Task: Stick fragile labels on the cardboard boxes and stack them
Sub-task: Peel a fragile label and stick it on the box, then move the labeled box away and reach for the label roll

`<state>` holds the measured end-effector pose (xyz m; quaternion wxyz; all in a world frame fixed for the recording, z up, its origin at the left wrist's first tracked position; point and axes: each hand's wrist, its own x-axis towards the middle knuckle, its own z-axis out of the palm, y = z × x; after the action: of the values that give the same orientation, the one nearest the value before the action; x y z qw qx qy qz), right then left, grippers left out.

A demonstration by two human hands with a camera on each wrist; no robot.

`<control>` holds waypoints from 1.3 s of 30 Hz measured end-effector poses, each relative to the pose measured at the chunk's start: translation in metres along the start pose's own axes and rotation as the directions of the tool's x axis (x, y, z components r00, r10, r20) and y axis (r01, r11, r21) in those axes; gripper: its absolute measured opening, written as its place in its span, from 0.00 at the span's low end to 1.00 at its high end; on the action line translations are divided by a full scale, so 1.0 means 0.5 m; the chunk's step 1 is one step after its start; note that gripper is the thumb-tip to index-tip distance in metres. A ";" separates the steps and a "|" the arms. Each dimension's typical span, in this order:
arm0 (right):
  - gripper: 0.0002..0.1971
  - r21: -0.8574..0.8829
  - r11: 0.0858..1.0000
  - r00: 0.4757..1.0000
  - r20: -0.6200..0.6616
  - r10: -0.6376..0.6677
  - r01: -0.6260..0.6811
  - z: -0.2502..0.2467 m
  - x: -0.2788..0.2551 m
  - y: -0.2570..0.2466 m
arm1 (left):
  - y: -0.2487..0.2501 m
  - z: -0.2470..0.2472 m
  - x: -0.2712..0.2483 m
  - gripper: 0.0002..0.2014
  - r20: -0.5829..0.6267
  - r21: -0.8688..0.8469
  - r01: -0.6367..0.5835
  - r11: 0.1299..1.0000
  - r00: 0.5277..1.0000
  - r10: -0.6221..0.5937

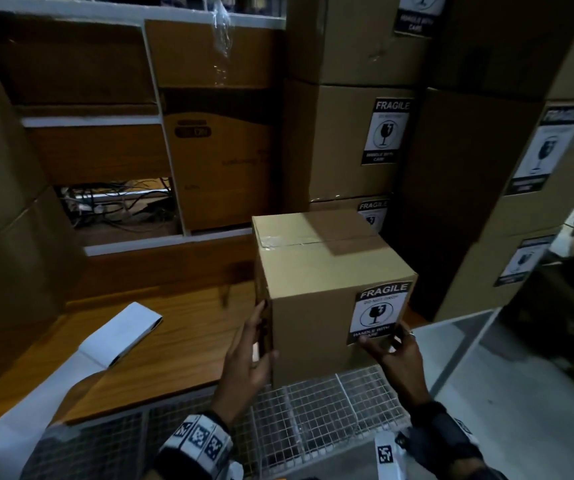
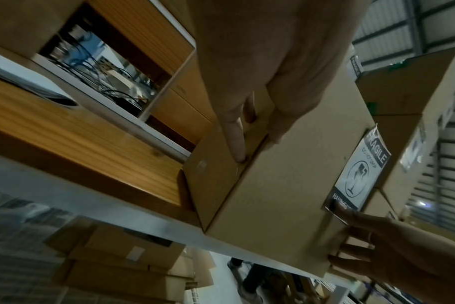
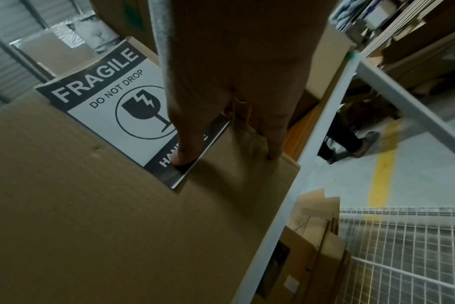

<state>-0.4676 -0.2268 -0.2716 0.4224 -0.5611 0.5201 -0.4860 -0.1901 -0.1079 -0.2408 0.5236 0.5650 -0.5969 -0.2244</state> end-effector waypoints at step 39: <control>0.34 0.048 0.996 0.964 -0.253 0.079 -0.069 -0.131 0.207 0.076 | 0.025 0.293 0.184 0.47 0.014 0.109 0.033 0.993 0.999 -0.035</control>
<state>-0.5401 -0.3318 -0.2866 0.3810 -0.4659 0.5812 -0.5478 -0.3070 -0.2356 -0.2472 0.4832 0.6009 -0.6028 -0.2049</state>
